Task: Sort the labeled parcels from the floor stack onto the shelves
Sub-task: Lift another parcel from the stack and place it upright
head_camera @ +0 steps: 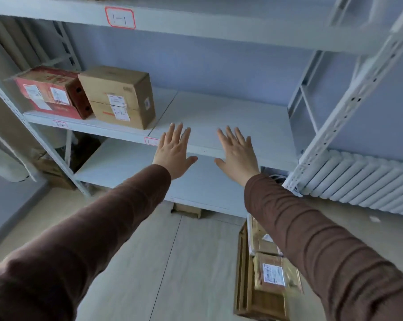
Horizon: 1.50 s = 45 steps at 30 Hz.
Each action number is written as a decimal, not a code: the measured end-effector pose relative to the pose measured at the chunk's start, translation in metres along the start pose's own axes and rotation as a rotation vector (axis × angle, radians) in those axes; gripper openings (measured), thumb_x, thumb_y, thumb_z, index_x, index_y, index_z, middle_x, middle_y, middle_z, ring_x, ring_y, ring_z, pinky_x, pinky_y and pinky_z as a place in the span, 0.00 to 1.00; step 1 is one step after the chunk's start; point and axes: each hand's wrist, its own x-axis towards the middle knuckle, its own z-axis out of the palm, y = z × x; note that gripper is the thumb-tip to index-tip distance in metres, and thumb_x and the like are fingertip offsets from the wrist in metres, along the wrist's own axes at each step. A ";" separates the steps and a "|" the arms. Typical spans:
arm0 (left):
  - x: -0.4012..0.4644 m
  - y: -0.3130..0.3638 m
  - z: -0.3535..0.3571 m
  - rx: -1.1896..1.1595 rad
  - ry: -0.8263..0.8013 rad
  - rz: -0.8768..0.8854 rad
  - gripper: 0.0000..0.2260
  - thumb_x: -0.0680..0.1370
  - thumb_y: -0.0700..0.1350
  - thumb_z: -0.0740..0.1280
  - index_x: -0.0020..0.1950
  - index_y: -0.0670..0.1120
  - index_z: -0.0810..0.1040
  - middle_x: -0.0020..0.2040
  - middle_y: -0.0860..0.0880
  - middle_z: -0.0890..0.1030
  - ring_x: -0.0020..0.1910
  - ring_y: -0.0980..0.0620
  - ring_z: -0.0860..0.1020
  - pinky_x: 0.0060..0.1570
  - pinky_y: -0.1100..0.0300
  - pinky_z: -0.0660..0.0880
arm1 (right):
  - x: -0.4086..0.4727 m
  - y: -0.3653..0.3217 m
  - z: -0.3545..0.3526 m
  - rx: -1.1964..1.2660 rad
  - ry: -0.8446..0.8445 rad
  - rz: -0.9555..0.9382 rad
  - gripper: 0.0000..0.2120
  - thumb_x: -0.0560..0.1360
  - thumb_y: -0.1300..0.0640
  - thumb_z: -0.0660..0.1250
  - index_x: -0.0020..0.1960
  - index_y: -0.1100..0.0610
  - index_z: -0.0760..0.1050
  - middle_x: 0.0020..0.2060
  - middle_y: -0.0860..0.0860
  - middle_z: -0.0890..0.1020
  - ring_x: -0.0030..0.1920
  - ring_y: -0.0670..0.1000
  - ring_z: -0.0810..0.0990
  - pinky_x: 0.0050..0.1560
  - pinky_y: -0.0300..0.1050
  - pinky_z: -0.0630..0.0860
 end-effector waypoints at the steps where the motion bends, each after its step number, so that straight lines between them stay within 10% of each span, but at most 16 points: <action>1: -0.001 0.015 0.009 -0.004 -0.010 0.009 0.38 0.83 0.60 0.59 0.84 0.46 0.43 0.84 0.44 0.40 0.82 0.43 0.38 0.79 0.46 0.40 | -0.010 0.015 0.004 0.001 -0.010 0.010 0.40 0.82 0.44 0.64 0.84 0.51 0.44 0.84 0.54 0.48 0.83 0.59 0.46 0.80 0.64 0.48; 17: -0.024 0.277 0.180 -0.088 -0.229 -0.066 0.39 0.83 0.58 0.61 0.84 0.47 0.40 0.84 0.45 0.38 0.82 0.43 0.36 0.81 0.45 0.41 | -0.157 0.279 0.070 0.020 -0.221 0.058 0.40 0.82 0.43 0.63 0.84 0.51 0.43 0.84 0.53 0.46 0.83 0.58 0.43 0.80 0.66 0.48; 38: -0.068 0.317 0.413 -0.140 -0.510 -0.243 0.41 0.83 0.59 0.61 0.84 0.47 0.38 0.84 0.45 0.39 0.82 0.45 0.39 0.78 0.51 0.39 | -0.257 0.394 0.302 0.227 -0.502 0.365 0.46 0.80 0.42 0.66 0.84 0.52 0.38 0.83 0.60 0.44 0.82 0.63 0.49 0.81 0.59 0.53; 45: -0.023 0.320 0.488 -0.369 -0.512 -0.395 0.44 0.82 0.57 0.65 0.83 0.44 0.38 0.84 0.41 0.52 0.81 0.41 0.56 0.78 0.45 0.59 | -0.243 0.432 0.376 0.374 -0.526 0.529 0.55 0.76 0.43 0.73 0.83 0.48 0.33 0.82 0.63 0.44 0.80 0.66 0.58 0.76 0.55 0.63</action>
